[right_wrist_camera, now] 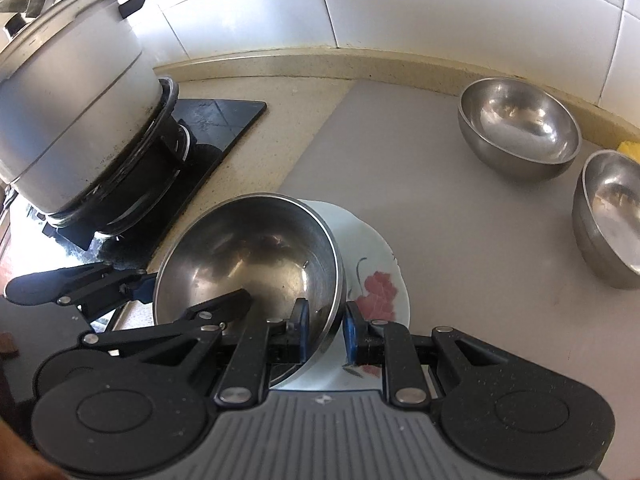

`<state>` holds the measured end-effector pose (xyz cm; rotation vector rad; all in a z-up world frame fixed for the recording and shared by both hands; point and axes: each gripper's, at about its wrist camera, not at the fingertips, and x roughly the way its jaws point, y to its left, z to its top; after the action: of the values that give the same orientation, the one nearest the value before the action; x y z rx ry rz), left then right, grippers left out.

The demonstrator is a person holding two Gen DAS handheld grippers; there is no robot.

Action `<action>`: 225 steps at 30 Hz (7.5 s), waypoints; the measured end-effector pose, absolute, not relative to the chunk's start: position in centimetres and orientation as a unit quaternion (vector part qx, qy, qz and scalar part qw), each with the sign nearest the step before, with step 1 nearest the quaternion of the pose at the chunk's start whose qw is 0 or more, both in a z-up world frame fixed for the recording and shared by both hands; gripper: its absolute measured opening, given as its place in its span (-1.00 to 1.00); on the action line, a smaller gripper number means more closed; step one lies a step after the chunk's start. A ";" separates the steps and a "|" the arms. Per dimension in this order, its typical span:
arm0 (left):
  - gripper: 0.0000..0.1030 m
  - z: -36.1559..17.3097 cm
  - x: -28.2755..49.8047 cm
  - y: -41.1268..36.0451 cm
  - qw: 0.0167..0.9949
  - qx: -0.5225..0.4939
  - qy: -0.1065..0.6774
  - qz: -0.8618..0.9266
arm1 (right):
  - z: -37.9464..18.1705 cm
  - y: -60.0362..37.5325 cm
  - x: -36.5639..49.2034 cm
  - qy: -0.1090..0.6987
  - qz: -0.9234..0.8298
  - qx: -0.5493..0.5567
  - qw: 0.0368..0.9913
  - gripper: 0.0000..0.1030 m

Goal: Organize plates and bowls
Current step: 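Carry the steel bowl with both grippers and lower it onto the plate stack, then open both grippers and release the steel bowl on the plates, then move both grippers to the steel bowl nearest the sponge and grip its rim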

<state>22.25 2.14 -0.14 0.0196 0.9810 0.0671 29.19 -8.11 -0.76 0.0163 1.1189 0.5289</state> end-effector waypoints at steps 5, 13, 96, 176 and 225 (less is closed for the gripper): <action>-0.23 -0.2 22.5 2.3 0.881 0.009 0.472 0.033 | -0.9 -8.0 29.4 0.525 0.249 0.009 0.814 -1.00; -0.24 -0.1 22.8 2.4 0.882 0.005 0.470 0.033 | -1.1 -8.2 29.7 0.530 0.250 0.020 0.810 -1.00; 0.54 8.6 22.3 -11.2 0.920 0.155 0.359 -0.003 | 6.1 -19.5 25.2 0.412 0.099 -0.047 0.905 -0.44; 0.57 4.7 32.9 -11.8 0.897 0.181 0.396 -0.078 | 1.7 -21.4 33.5 0.469 0.004 -0.012 0.883 -0.40; -0.12 -2.9 44.3 -7.5 0.850 0.048 0.519 -0.073 | -3.1 -21.2 49.1 0.567 0.107 0.078 0.813 -1.00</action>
<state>44.27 -7.53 -2.89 0.1002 1.0934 -0.1545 49.13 -21.19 -3.14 0.1675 1.2104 0.2279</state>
